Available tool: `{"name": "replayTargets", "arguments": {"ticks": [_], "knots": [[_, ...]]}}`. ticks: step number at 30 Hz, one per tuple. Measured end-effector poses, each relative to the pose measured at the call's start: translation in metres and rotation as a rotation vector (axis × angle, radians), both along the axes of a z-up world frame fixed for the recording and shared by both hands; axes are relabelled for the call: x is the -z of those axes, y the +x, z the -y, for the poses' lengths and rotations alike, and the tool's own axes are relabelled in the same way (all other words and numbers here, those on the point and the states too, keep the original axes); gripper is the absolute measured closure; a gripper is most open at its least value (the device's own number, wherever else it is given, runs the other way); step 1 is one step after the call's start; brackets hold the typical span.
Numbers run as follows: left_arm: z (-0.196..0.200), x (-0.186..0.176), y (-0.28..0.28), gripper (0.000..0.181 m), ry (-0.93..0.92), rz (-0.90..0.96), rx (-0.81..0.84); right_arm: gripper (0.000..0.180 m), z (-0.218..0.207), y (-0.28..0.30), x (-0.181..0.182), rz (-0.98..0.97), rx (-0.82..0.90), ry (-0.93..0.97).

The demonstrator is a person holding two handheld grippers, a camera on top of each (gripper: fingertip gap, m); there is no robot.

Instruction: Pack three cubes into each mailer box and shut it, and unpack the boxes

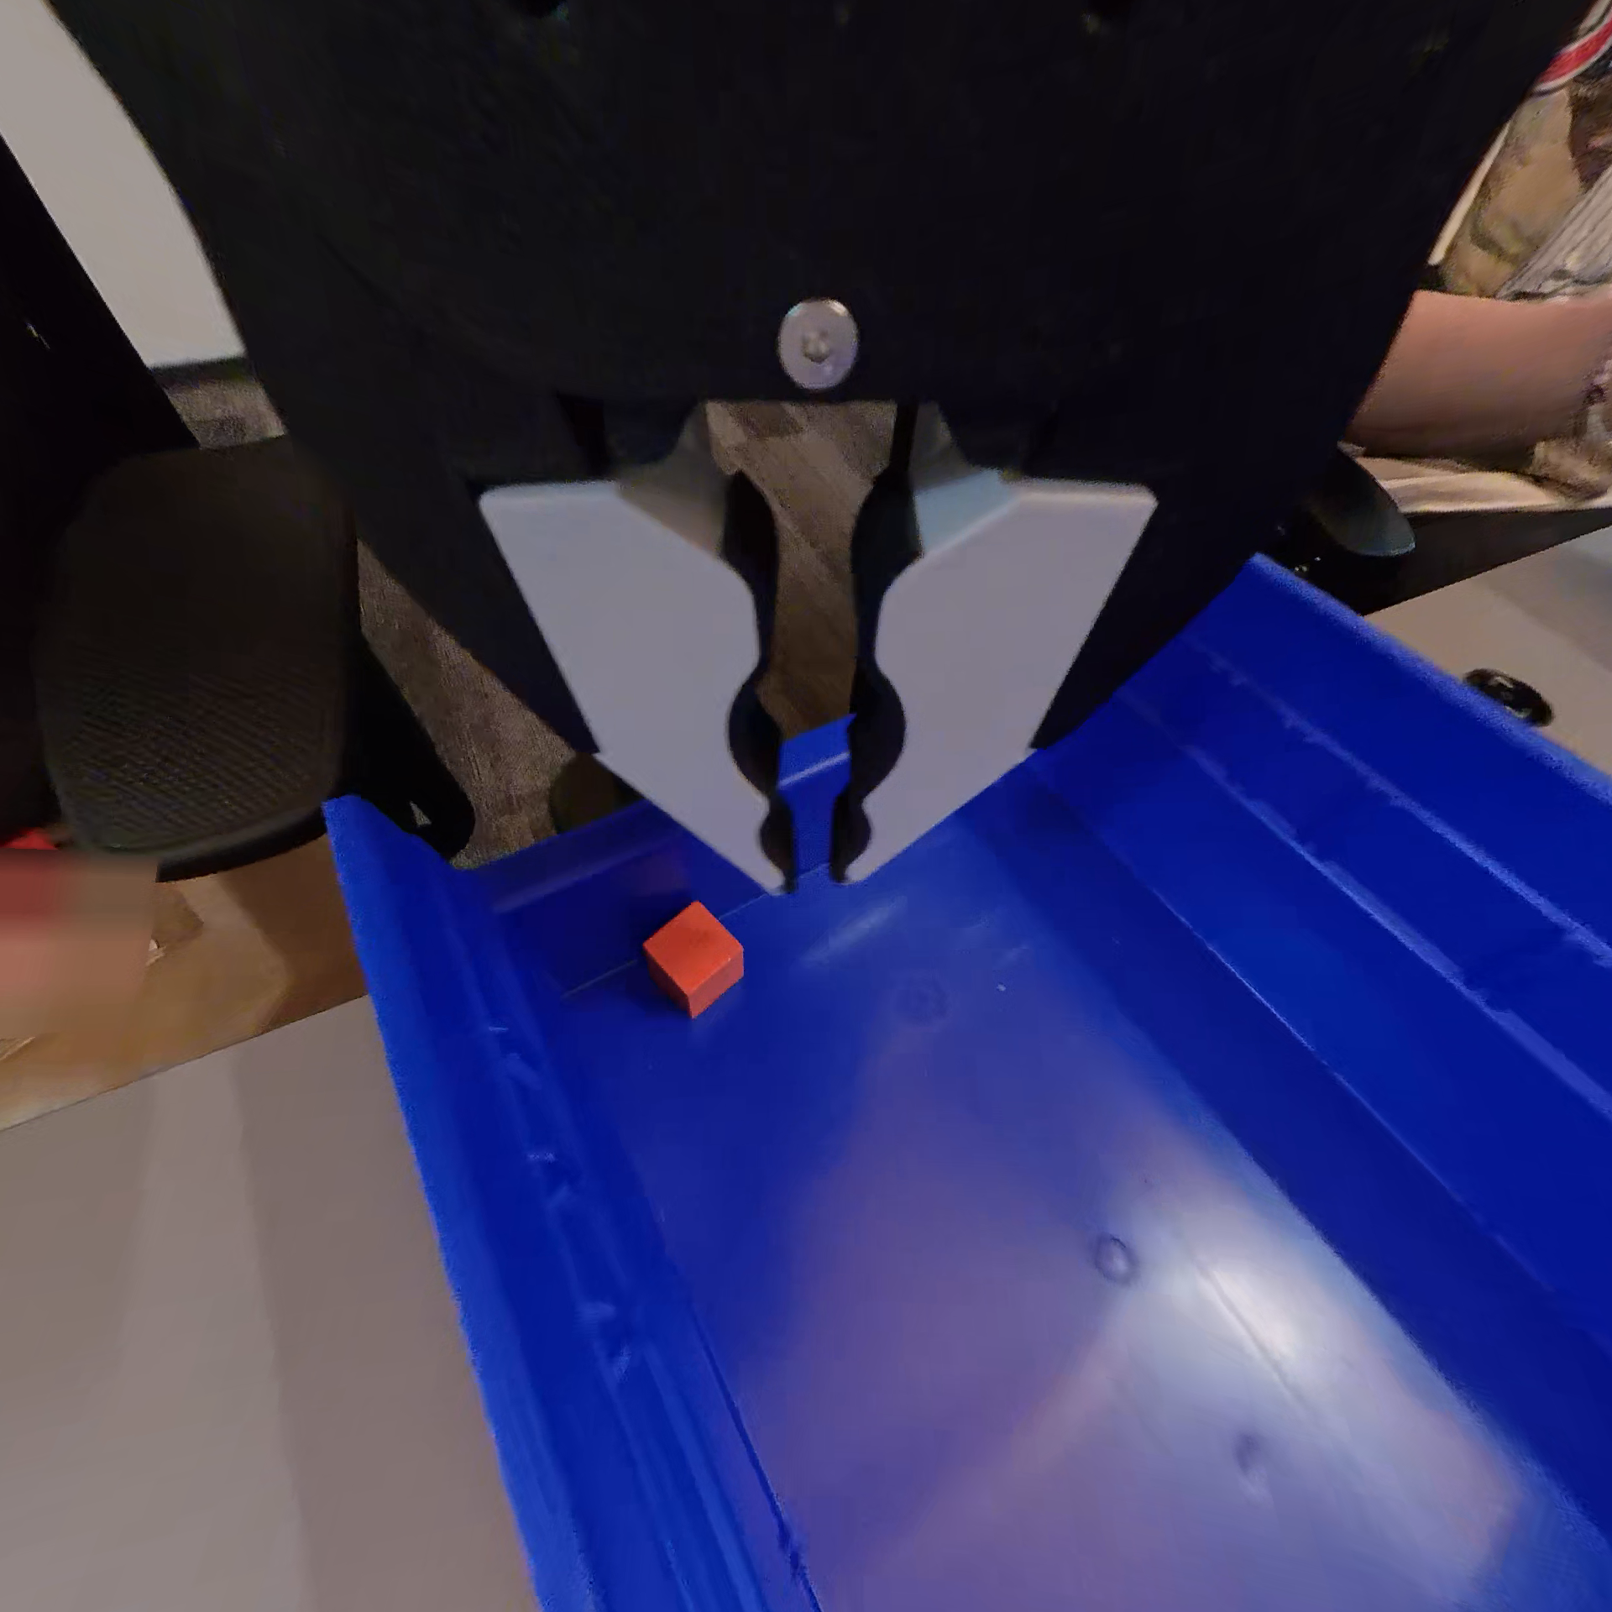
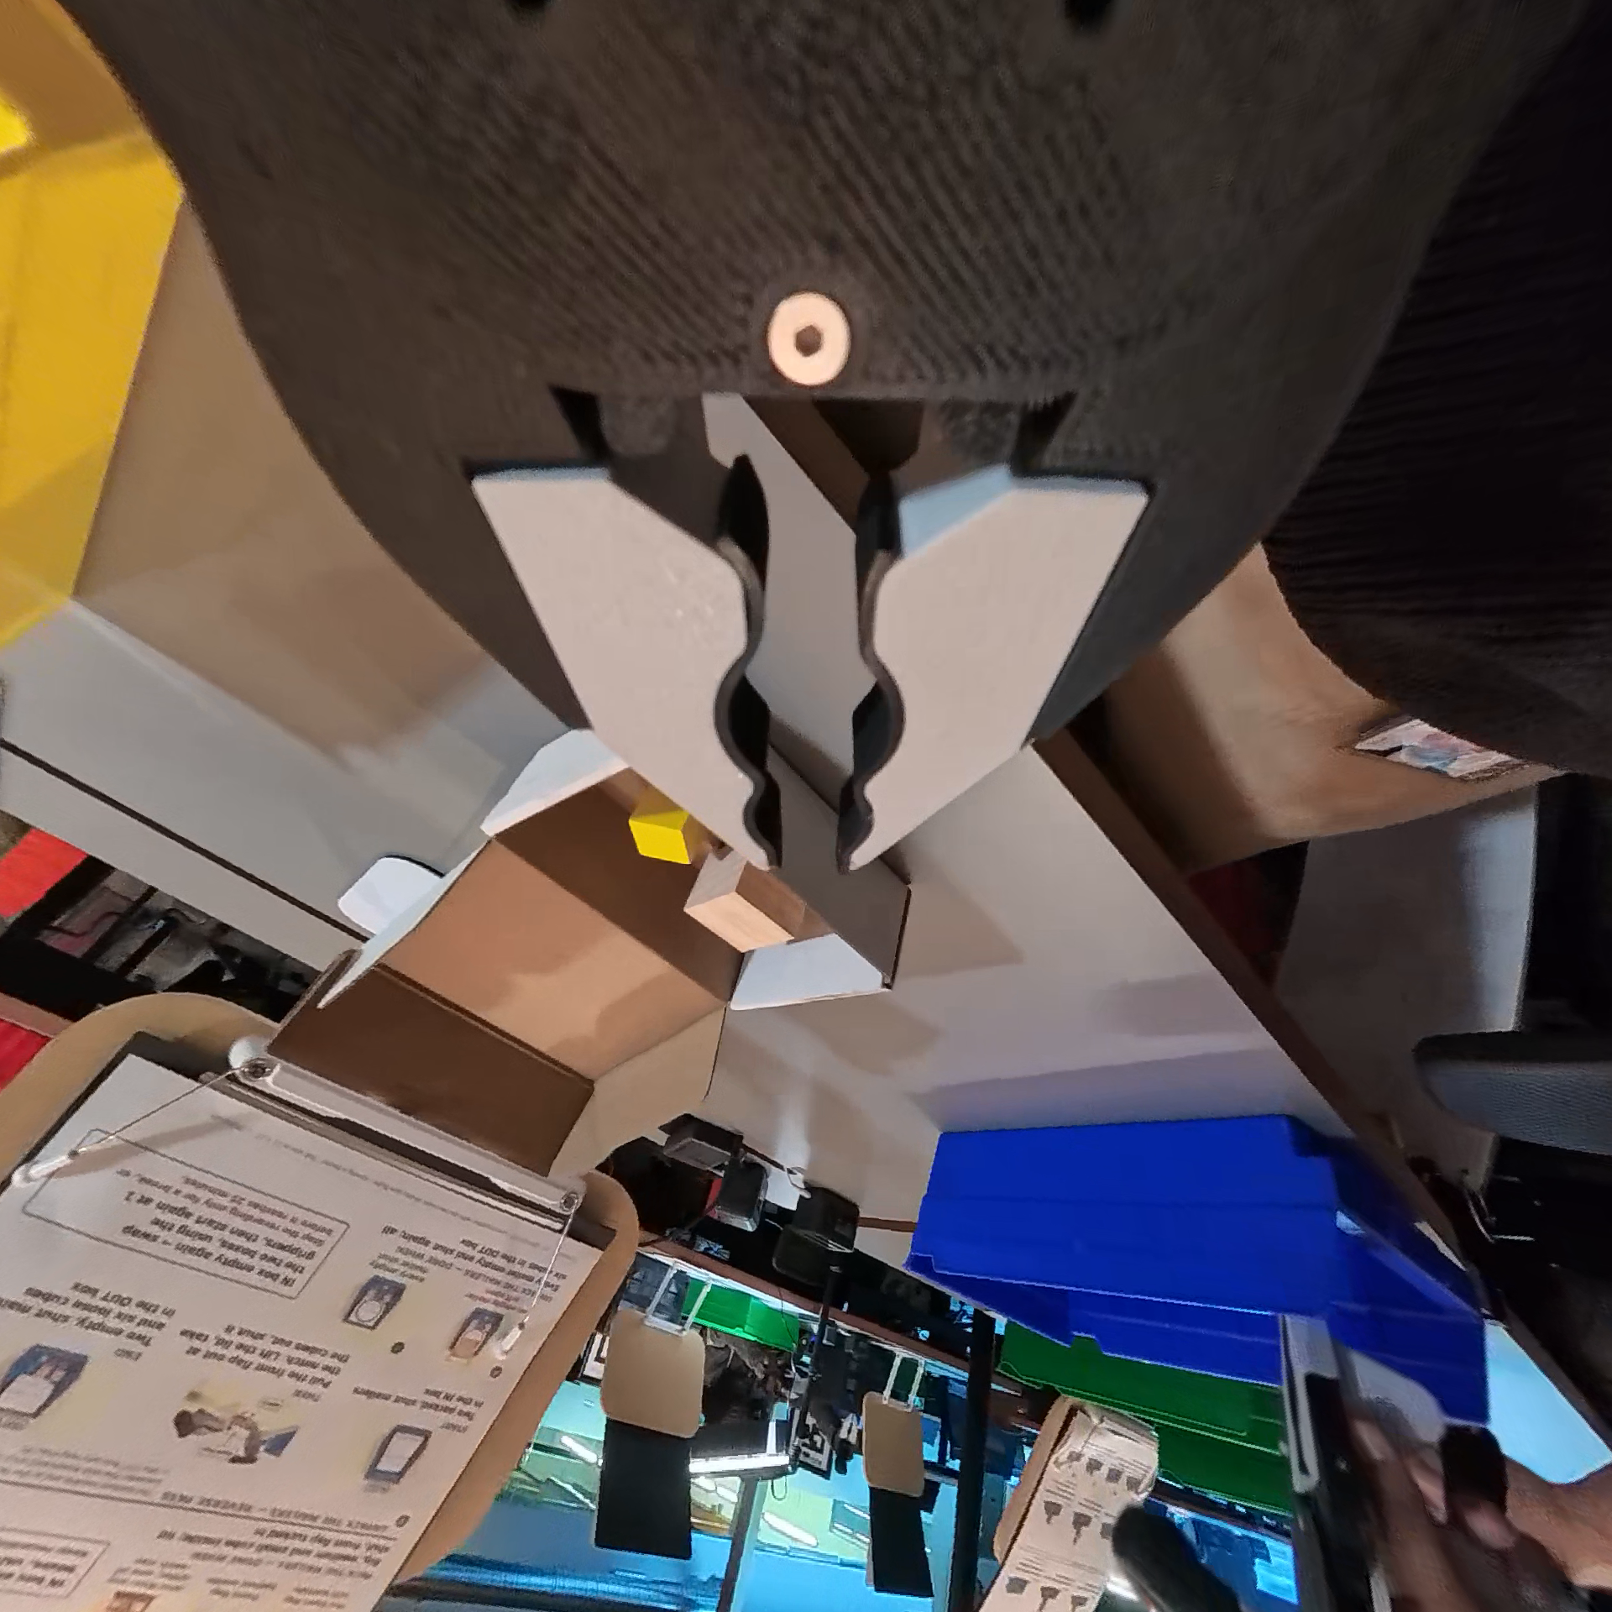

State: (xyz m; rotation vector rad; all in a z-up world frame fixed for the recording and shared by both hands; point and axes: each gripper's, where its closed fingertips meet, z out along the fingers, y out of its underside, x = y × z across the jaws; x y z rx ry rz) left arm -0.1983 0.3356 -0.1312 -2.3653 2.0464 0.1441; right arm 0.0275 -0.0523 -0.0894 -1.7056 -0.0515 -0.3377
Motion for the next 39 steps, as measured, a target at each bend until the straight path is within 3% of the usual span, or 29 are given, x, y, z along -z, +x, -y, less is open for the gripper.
{"name": "replayTargets", "arguments": {"ticks": [3,9,15,18,20,33,39], "knots": [[0.008,0.021,-0.013,0.142,-0.019,-0.048,-0.004,0.169,0.003,-0.001,0.001,0.014,0.001,-0.005],[0.019,0.04,-0.008,0.132,-0.117,0.015,-0.088,0.169,0.009,-0.005,0.008,0.01,-0.005,-0.026],[0.024,0.05,-0.005,0.135,-0.185,-0.028,-0.089,0.169,0.007,-0.01,0.01,0.024,-0.025,-0.037],[0.018,0.054,-0.006,0.152,-0.13,-0.069,-0.02,0.169,0.008,-0.01,0.007,0.036,-0.025,-0.029],[0.017,0.053,-0.001,0.152,-0.12,-0.054,0.007,0.169,0.009,-0.009,0.006,0.036,-0.02,-0.025],[0.012,-0.007,0.029,0.151,-0.025,0.173,0.118,0.169,0.008,-0.007,0.006,0.047,-0.004,-0.026],[0.017,-0.066,0.059,0.151,0.101,0.309,0.201,0.169,0.008,-0.006,0.006,0.043,0.0,-0.023]]}}
